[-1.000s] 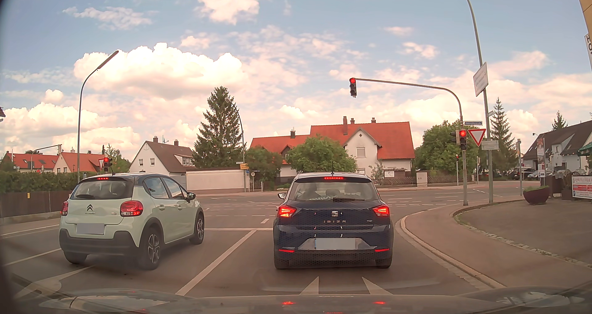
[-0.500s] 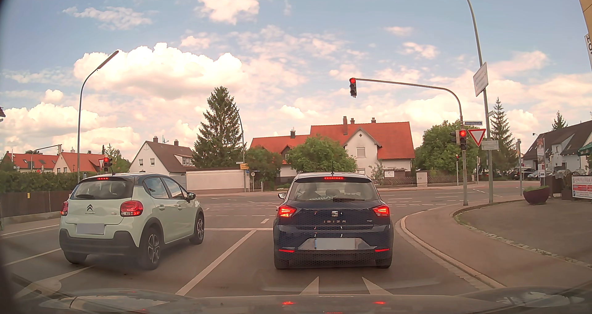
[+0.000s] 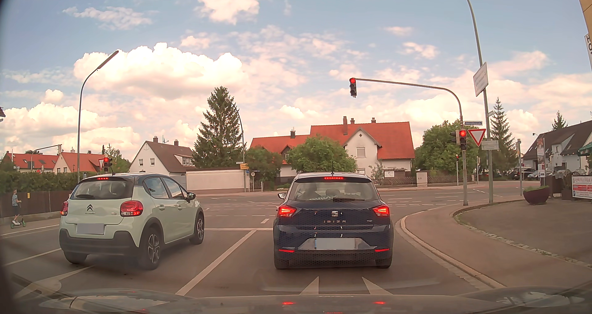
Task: Follow the waypoints while adhering to traffic rules and regulations
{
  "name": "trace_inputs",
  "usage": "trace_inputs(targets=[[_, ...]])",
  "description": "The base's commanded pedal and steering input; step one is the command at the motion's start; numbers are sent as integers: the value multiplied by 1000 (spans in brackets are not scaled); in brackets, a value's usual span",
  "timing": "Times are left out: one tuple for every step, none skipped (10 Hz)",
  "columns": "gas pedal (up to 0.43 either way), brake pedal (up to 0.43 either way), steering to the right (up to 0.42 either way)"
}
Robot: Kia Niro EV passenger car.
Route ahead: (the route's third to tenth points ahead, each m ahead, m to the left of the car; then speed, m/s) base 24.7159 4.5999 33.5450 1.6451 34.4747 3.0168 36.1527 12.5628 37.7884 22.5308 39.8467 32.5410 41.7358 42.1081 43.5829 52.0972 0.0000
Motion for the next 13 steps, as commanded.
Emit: trace_inputs(targets=[[0, 390, 28], [0, 390, 28], [0, 390, 28], [0, 390, 28], [0, 390, 28], [0, 390, 28], [0, 390, 28], [0, 390, 28], [0, 390, 28], [0, 390, 28], [0, 390, 28], [0, 390, 28], [0, 390, 28]])
